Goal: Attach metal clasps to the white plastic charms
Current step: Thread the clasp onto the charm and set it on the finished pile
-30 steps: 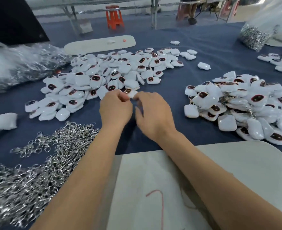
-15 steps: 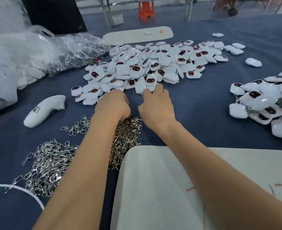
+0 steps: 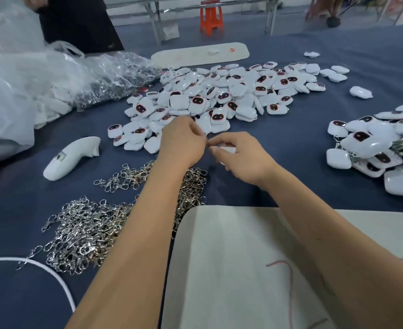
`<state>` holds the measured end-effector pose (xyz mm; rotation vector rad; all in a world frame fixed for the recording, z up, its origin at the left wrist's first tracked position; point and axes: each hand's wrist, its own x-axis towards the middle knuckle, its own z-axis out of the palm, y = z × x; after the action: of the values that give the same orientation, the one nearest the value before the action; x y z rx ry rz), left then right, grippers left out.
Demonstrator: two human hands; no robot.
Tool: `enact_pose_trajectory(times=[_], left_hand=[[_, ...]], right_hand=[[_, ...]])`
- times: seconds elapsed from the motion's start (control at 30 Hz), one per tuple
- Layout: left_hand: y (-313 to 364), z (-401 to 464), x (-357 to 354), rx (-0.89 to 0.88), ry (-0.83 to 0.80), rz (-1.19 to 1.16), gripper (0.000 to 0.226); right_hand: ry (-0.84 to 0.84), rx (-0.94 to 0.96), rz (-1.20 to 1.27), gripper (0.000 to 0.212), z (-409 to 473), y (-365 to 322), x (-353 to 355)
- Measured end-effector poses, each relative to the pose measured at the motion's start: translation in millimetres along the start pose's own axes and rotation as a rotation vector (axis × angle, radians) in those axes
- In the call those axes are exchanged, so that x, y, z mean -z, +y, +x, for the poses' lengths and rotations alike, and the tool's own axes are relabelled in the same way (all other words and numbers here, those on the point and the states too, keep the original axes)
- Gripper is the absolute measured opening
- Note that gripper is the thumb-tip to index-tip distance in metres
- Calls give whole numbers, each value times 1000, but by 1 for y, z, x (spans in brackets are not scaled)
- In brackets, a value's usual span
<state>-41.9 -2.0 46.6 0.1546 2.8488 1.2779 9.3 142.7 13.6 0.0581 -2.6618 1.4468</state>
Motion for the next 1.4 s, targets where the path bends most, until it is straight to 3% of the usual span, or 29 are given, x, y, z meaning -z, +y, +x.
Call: enact_pose_trajectory(times=[0.13, 0.23, 0.37, 0.57, 0.7, 0.83, 0.97, 1.4], left_hand=[[21, -14, -35, 116, 18, -593, 10], [35, -31, -63, 167, -97, -856, 10], [37, -46, -93, 111, -99, -881, 19], [32, -45, -99, 56, -122, -1039, 25], [30, -43, -99, 41, -102, -1069, 20], [29, -43, -104, -6, -32, -998, 23], [27, -45, -109, -104, -8, -842, 21], [28, -46, -112, -217, -63, -890, 11]], right_hand=[[100, -93, 348, 15, -17, 10, 27], [215, -105, 382, 15, -34, 28, 50], [265, -136, 330, 16, -51, 48, 67], [360, -40, 237, 19, -61, 57, 63], [387, -42, 238, 18, -62, 59, 64], [468, -53, 306, 9, -61, 58, 64], [602, -29, 184, 9, -61, 63, 64], [491, -2, 153, 14, -61, 60, 64]])
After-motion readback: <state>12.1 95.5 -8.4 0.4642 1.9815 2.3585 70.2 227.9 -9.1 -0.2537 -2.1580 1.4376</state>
